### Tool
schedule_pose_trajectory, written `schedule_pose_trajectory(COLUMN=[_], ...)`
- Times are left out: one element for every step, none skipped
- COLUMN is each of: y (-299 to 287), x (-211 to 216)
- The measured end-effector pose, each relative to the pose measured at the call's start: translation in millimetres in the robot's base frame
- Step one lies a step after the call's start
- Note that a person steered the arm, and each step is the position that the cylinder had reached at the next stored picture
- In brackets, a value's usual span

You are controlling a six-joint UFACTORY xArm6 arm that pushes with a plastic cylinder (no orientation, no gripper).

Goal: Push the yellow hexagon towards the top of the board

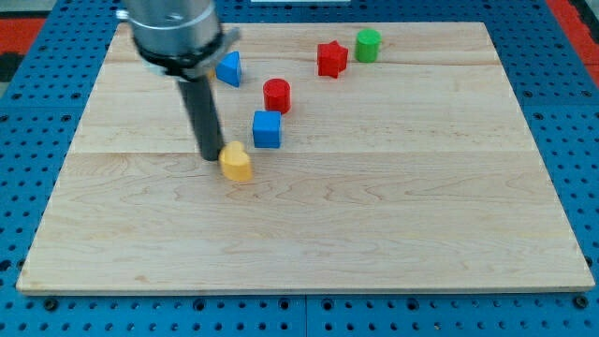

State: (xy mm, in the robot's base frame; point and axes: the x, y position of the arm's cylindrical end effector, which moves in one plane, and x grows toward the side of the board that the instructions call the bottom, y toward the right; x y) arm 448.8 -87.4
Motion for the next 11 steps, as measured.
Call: schedule_pose_trajectory(y=[11,-54,-60,-34,-25,-40,-53,-93,-98,-66,-64], x=[0,-19,-81,-121,-127,-146,-170,-183,-186,-191,-183])
